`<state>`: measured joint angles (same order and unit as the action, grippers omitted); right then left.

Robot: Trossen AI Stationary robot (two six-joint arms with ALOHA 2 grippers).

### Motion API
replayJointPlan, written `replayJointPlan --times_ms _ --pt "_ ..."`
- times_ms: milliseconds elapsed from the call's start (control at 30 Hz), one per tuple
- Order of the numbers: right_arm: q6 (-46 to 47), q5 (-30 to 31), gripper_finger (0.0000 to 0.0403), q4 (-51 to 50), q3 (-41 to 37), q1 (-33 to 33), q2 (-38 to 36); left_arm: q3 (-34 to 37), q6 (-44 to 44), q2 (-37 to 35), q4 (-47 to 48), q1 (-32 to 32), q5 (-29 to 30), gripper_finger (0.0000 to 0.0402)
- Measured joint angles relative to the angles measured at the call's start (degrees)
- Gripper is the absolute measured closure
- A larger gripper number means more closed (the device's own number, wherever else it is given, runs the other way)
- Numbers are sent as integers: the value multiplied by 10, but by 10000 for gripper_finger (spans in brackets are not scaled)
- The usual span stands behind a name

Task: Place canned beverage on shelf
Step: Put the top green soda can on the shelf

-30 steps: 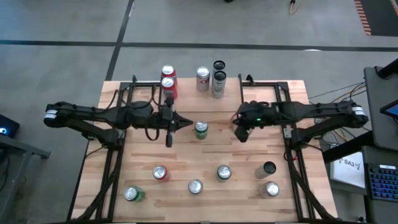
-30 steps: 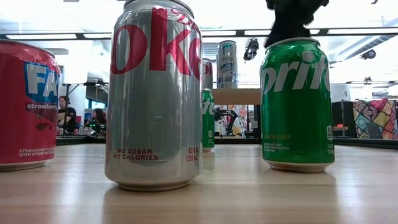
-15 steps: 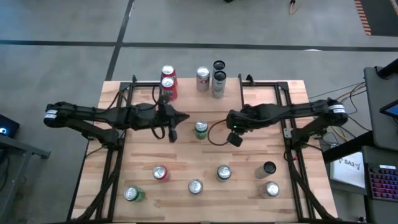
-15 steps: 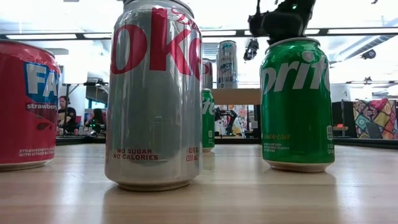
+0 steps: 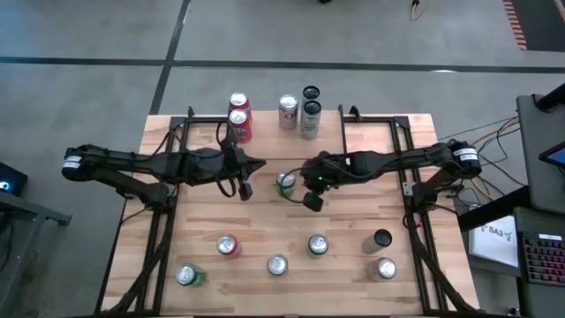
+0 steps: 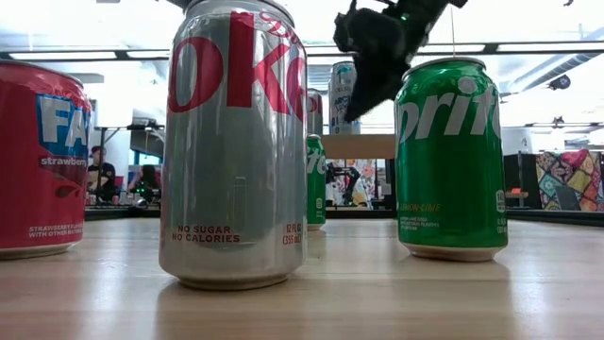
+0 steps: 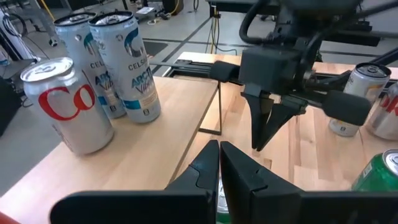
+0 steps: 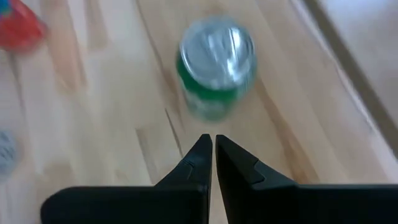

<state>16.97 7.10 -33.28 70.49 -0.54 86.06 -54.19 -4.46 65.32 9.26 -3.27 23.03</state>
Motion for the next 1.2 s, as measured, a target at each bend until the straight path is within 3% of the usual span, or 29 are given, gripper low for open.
replayJointPlan --times_ms 333,700,1033,1200 --pt "-120 0 390 148 -24 0 12 3 -6 0 7 -1 0 402" --pt "-151 3 390 407 -165 2 3 4 9 -5 5 -1 0 402" --pt "-140 6 386 426 -169 2 3 6 42 -3 -2 -1 0 402" --pt "-140 5 346 425 -167 3 3 6 101 -3 -2 -1 0 402"
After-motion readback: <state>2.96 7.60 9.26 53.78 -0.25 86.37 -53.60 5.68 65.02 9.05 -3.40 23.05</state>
